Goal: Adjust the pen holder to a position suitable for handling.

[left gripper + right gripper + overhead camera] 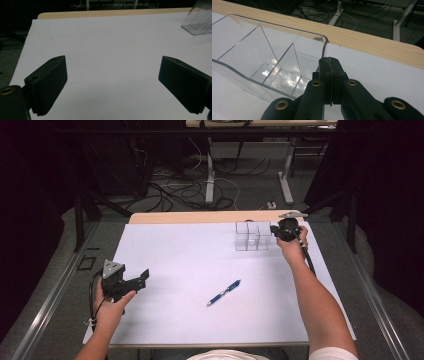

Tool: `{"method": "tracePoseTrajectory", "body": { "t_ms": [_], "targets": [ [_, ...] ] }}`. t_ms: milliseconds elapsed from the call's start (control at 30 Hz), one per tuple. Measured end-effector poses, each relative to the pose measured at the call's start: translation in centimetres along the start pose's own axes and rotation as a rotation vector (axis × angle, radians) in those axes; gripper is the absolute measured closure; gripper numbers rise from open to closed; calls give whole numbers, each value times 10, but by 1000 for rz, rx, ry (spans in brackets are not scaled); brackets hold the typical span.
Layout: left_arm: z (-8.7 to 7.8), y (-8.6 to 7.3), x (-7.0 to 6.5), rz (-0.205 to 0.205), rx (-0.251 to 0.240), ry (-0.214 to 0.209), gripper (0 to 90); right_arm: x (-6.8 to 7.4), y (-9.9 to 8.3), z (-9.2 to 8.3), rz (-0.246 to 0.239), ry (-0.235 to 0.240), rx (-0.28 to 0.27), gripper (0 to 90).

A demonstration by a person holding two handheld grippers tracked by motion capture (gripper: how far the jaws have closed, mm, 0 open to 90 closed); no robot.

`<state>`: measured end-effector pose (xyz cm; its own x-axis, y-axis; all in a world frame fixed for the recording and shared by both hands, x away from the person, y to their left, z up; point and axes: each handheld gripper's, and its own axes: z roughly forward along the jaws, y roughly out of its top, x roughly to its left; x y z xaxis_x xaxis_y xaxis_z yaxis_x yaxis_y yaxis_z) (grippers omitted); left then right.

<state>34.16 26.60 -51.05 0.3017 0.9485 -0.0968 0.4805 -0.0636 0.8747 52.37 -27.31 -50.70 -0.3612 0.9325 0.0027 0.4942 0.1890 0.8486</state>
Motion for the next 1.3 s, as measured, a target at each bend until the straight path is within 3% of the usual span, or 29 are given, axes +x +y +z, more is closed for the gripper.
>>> {"method": "tracePoseTrajectory", "body": {
  "t_ms": [367,733,1300],
  "targets": [
    [0,0,-1,-1,3,-5,86,18,2,3,-40,41,-6,900],
    [0,0,-1,4,5,-3,86,35,6,9,-42,75,-2,900],
    [0,0,-2,6,1,-7,85,81,15,28,-61,133,-2,900]
  ]
}}
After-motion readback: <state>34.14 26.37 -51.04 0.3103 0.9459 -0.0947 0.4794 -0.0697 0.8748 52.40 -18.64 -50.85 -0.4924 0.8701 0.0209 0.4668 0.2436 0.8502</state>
